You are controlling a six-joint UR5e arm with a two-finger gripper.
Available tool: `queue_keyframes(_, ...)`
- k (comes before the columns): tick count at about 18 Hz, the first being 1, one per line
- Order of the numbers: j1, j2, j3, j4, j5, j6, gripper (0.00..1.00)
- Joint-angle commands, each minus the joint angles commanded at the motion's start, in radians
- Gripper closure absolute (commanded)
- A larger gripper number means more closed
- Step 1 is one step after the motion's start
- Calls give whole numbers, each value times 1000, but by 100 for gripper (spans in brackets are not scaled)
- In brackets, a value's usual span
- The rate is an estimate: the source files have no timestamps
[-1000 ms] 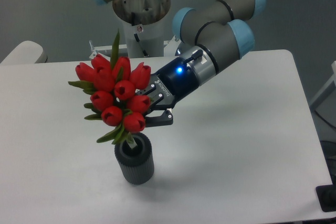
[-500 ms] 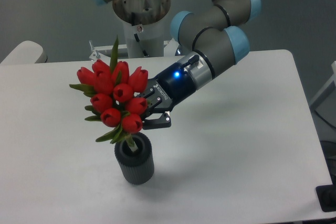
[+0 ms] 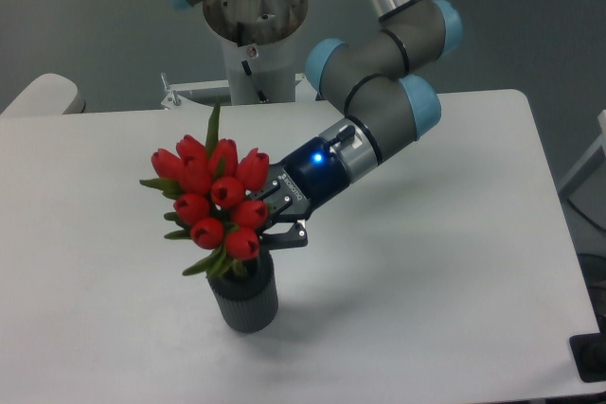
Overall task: Insert the flowers into the vase
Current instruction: 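Lower the bouquet stems down into the grey vase opening, then open the gripper and pull it back from the bouquet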
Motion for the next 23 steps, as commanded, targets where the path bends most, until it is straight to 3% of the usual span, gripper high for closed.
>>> queue_keyframes(13,12,-51,-14,0,0,0,72)
queue_keyframes(23,12,-58,-31,0,0,0,48)
